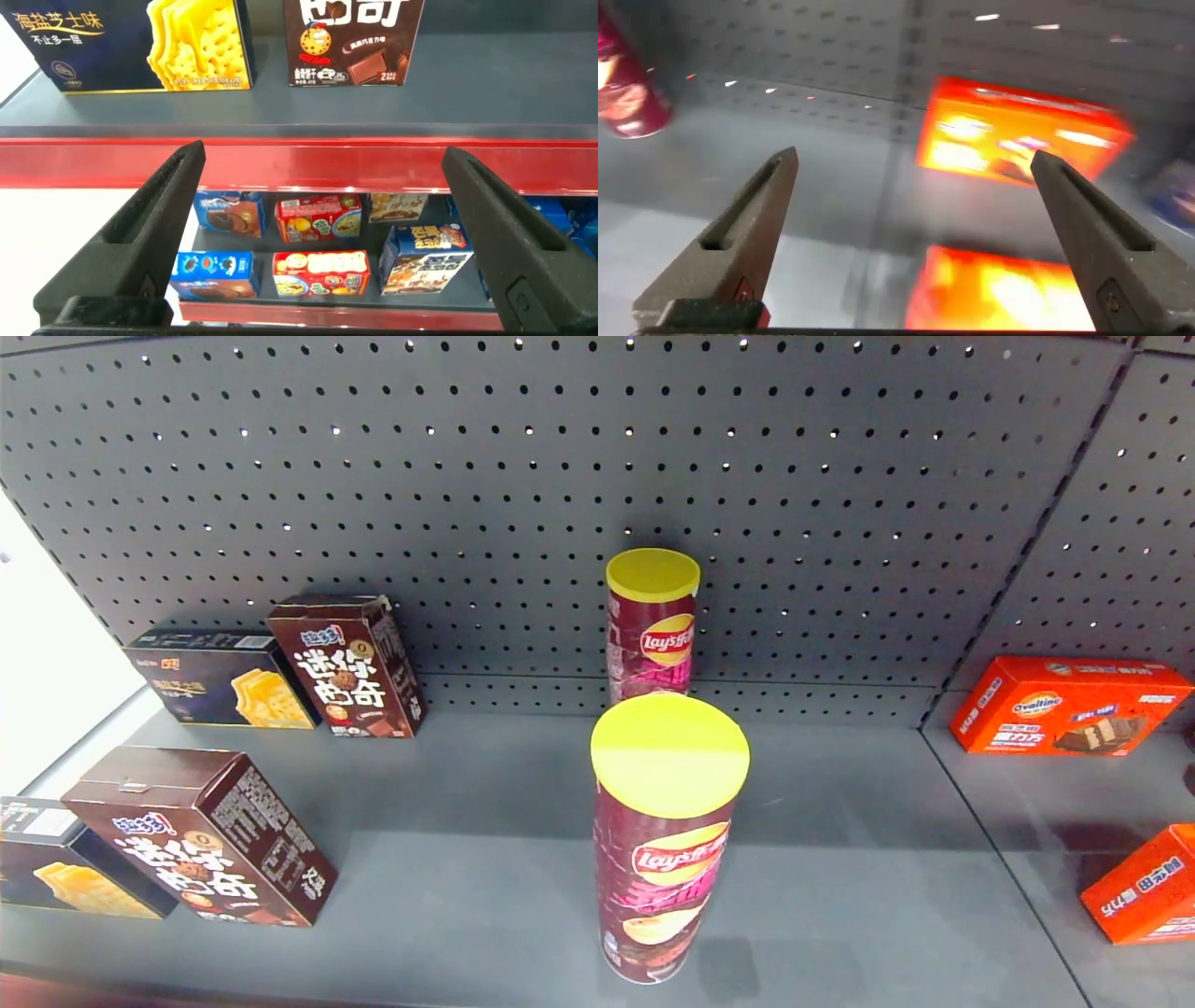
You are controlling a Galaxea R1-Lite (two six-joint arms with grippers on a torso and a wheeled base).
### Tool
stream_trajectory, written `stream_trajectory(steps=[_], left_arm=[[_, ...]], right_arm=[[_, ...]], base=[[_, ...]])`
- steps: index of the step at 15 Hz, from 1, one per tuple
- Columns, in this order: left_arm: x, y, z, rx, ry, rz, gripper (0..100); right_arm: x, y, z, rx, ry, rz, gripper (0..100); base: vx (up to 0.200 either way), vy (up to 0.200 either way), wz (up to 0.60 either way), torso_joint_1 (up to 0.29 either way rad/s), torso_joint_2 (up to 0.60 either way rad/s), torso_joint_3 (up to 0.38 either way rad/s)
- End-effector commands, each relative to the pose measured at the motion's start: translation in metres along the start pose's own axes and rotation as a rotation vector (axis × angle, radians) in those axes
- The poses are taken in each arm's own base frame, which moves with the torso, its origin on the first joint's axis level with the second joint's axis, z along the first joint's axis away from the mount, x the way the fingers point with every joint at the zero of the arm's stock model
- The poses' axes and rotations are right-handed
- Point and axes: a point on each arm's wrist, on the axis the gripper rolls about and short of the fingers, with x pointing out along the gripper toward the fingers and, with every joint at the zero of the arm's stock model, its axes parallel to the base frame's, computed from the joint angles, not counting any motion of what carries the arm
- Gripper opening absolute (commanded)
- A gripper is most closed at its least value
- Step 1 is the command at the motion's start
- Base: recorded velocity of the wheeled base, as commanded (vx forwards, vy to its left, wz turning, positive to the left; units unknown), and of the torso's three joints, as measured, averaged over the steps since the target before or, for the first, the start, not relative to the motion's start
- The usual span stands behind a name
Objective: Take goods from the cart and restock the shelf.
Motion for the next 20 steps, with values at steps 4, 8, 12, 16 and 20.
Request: stream_trajectory(steps=[4, 8, 12, 16, 20], left_arm=[[0.0, 0.0, 0.0, 0.0, 0.001, 0.0, 100], [0.0, 0.0, 0.0, 0.0, 0.0, 0.001, 100], [0.0, 0.0, 0.0, -0.003, 0.0, 0.004, 100], [0.0, 0.0, 0.0, -0.004, 0.0, 0.004, 100], [0.0, 0.0, 0.0, -0.004, 0.0, 0.004, 100]], right_arm=[[-0.094, 0.012, -0.106, -0.003, 0.09, -0.056, 100], [-0.099, 0.014, -0.124, 0.107, 0.085, -0.085, 100], [-0.098, 0.011, -0.126, 0.152, 0.053, -0.25, 100], [-0.097, 0.016, -0.132, 0.118, 0.09, -0.046, 100], [-0.097, 0.016, -0.132, 0.115, 0.09, -0.045, 100]], base=[[0.0, 0.0, 0.0, 0.0, 0.0, 0.0], [0.0, 0.0, 0.0, 0.0, 0.0, 0.0], [0.0, 0.0, 0.0, 0.0, 0.0, 0.0], [0.0, 0.0, 0.0, 0.0, 0.0, 0.0], [0.0, 0.0, 0.0, 0.0, 0.0, 0.0]])
